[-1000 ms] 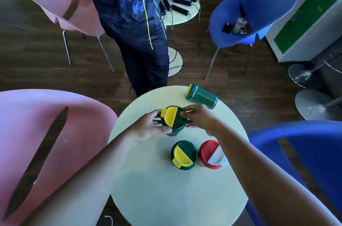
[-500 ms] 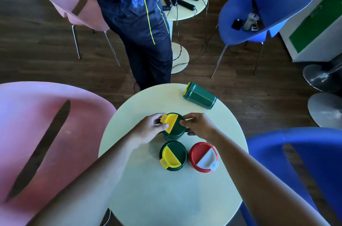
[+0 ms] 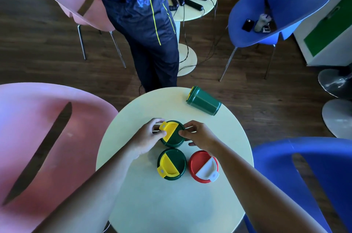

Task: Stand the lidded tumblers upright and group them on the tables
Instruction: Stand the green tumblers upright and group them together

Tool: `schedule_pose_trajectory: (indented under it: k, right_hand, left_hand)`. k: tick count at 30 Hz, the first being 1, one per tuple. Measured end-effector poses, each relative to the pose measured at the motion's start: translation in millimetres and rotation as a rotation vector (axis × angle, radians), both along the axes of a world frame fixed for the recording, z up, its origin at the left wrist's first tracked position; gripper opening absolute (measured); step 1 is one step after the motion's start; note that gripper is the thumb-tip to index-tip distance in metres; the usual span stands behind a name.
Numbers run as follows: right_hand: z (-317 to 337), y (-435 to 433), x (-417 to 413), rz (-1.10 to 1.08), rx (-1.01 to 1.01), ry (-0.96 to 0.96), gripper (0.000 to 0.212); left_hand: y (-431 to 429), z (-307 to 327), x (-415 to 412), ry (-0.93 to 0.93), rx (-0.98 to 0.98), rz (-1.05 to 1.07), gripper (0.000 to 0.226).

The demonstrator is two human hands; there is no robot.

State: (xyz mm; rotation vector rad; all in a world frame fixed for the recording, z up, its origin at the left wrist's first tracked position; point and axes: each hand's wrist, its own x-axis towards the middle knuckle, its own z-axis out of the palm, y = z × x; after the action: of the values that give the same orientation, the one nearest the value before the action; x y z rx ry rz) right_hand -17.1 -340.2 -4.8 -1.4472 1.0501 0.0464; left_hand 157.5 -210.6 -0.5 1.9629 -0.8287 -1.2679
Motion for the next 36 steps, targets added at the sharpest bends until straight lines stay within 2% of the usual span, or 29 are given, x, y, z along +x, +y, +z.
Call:
schedule_pose_trajectory:
  k: [6,11,15,18,22,26,28,31,36]
  right_hand:
    - [-3.1,-11.9,-6.2,-0.031,-0.062,-0.005,0.039]
    - [1.9,-53.0,-13.8,-0.294,-0.219,-0.005,0.023]
    - [1.8,-91.7,-18.9,-0.418,-0.351,0.049,0.015]
    - [-8.5,-114.4,-21.6,-0.450,-0.369,0.138,0.028]
    - [-25.2,-134.7,-20.5,-0.370,-0.313,0.221,0.045]
    - [-35.0,-138.5,-18.0,-0.338,-0.242,0.224,0.044]
    - [-35.0,-138.5,-17.5,-0.326,-0.220,0.216,0.043]
    - [-27.6,-137.4,-32.0,-0.362,-0.252,0.179,0.045]
    - [-16.1,-106.3,-51.0,-0.407,-0.240,0.116,0.028]
  left_hand:
    - [-23.7,10.1,1.0,-0.123,0.016,-0.010,0.060]
    - [-79.5,17.7,4.0,-0.232,-0.021,-0.001,0.042]
    - [-131.5,13.8,5.3,-0.153,0.081,0.039,0.039]
    - [-161.0,-0.5,5.1,-0.065,0.176,0.078,0.030]
    - [-187.6,-19.4,-1.6,0.085,0.307,0.179,0.046]
    - [-202.0,-29.0,-15.4,0.199,0.366,0.285,0.054]
    - [-208.3,-29.7,-19.7,0.250,0.350,0.348,0.052]
    - [-214.5,-19.9,-31.4,0.325,0.279,0.385,0.038]
    - [-192.3,-1.9,-34.0,0.340,0.178,0.242,0.020]
